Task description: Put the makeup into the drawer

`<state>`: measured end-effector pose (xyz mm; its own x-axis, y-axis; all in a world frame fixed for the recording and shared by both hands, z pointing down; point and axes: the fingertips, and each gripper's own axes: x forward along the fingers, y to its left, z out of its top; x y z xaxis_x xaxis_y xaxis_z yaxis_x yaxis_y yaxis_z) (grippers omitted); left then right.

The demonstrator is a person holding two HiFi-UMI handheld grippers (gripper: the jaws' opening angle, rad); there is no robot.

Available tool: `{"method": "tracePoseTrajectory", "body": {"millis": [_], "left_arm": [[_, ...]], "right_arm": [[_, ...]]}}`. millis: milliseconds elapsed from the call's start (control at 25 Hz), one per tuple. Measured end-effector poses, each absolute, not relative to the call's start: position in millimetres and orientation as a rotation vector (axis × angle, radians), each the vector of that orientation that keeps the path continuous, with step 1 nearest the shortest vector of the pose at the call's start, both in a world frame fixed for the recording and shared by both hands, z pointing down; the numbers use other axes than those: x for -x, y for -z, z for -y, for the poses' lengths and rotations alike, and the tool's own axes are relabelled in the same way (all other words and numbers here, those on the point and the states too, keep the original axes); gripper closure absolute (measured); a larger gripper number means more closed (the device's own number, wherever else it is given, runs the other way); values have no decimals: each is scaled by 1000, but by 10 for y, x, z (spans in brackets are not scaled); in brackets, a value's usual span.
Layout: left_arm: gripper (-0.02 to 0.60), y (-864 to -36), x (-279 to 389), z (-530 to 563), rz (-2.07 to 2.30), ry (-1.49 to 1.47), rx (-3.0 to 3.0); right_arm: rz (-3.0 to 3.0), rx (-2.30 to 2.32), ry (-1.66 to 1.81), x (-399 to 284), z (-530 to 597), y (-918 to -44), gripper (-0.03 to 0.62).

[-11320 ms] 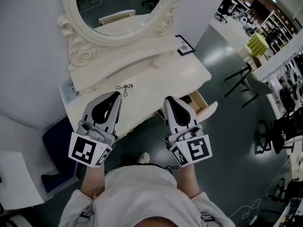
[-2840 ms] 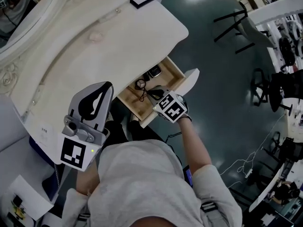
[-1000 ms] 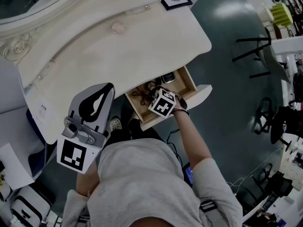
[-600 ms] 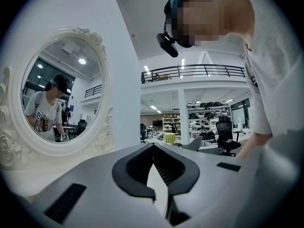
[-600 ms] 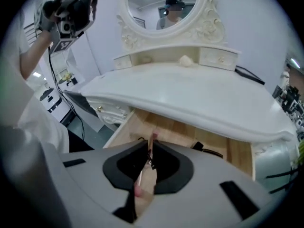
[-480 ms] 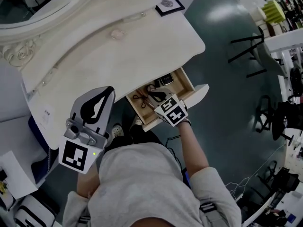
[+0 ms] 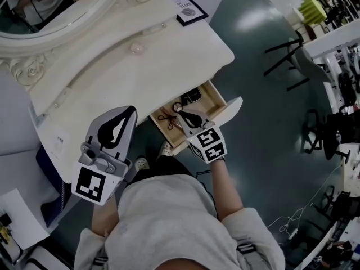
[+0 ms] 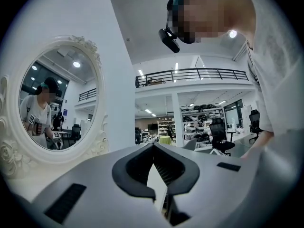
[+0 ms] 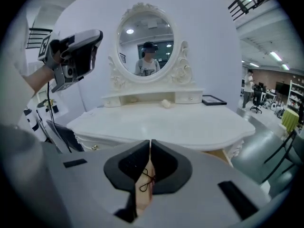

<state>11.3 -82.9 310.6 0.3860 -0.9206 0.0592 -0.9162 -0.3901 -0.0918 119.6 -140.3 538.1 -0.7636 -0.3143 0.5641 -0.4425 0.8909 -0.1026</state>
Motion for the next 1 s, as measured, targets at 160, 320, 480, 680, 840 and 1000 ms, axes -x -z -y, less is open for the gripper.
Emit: {"method": "tracePoseTrajectory", "body": {"millis": [160, 320, 480, 680, 840, 1000], "left_arm": [[568, -3072, -117, 735, -1690, 154, 2587], [567, -3039, -129, 660, -1667, 157, 2599], [568, -3015, -142, 570, -1645, 146, 2619], [568, -2970, -170, 494, -1603, 131, 2644], [568, -2954, -188, 434, -1580, 117, 2666], [566, -2872, -187, 403, -1563, 56, 2666]], "right_arm": [[2564, -647, -308, -1243, 1356, -5095, 566], [2607, -732, -288, -1285, 1289, -4835, 566], [2645, -800, -270, -1319, 1185, -4608, 566], [2682, -896, -248, -1382, 1084, -4334, 566], [2707, -957, -239, -1428, 983, -4156, 566], [2724, -1010, -207, -1444, 877, -3988, 566]]}}
